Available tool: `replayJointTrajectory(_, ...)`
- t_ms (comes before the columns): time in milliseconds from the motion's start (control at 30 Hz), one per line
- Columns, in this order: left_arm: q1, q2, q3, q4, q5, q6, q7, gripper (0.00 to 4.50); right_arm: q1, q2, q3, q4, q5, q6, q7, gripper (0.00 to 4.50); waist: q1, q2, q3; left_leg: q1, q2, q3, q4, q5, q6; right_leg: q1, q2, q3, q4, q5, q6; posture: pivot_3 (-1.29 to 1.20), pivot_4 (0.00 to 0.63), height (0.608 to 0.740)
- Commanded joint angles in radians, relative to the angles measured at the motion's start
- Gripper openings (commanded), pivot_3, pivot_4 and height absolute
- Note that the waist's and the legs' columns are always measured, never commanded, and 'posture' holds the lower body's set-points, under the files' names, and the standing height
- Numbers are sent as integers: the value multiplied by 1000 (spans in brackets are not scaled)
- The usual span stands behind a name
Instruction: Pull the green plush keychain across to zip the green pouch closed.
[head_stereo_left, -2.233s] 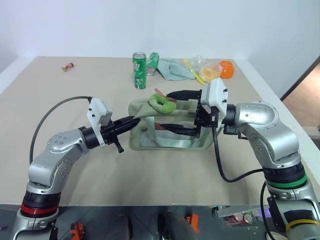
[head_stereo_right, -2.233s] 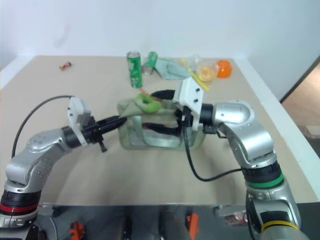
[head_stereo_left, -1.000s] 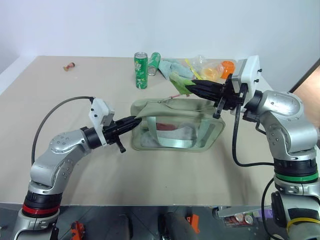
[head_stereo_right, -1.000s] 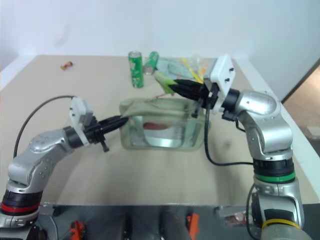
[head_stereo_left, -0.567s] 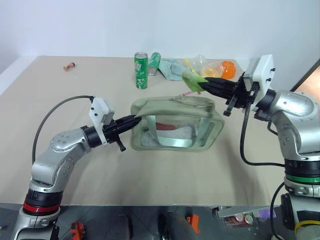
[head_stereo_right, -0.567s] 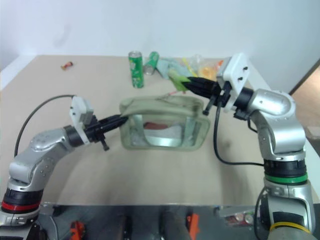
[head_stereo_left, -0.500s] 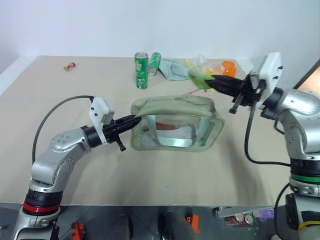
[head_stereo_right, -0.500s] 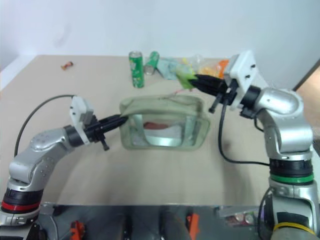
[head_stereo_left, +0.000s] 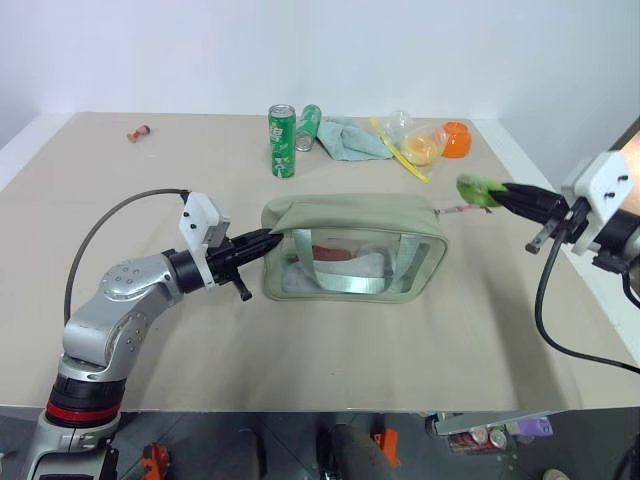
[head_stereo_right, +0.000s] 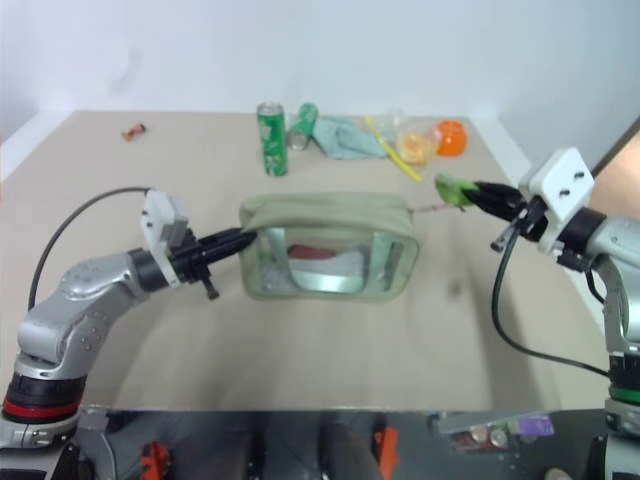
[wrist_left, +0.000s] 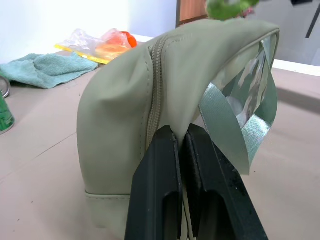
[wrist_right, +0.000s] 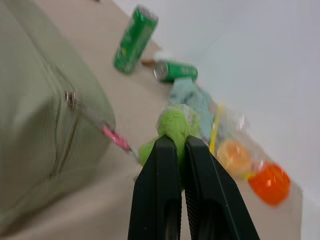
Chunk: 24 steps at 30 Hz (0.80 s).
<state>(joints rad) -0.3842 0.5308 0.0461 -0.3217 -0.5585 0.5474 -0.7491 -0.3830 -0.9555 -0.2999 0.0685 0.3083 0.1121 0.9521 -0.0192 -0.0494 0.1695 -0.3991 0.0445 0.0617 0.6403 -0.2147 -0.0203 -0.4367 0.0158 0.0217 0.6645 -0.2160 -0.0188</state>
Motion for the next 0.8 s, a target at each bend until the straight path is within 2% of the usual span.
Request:
replayJointTrajectory(33, 0, 12, 10, -4, 2, 9, 7, 0, 67, -38, -81, 26, -43, -63, -28, 74, 1, 0, 0, 0, 0, -1, 0, 0, 0, 0, 0, -1, 0, 0, 0, 0, 150, 740)
replayJointTrajectory(267, 3, 14, 12, -5, 4, 9, 8, 0, 128, -2, -36, 27, -111, -134, -96, 74, 1, 0, 0, 1, 0, 0, 0, 0, 0, 1, 0, 0, 0, 0, 0, 0, 150, 740)
replayJointTrajectory(533, 1, 6, 7, -9, 6, 8, 18, 0, 168, 144, 78, 43, -180, -188, -187, 74, 0, 0, 0, 2, 0, -1, 0, 1, 0, 2, 0, 0, 0, 0, 0, 0, 150, 740)
replayJointTrajectory(800, 16, 5, 10, -27, 2, 11, 34, 0, 183, 155, 136, 168, -232, -287, -182, 74, -1, 0, 0, 3, 0, -1, 0, 1, 0, 3, 0, 0, 0, 0, 0, 0, 150, 740)
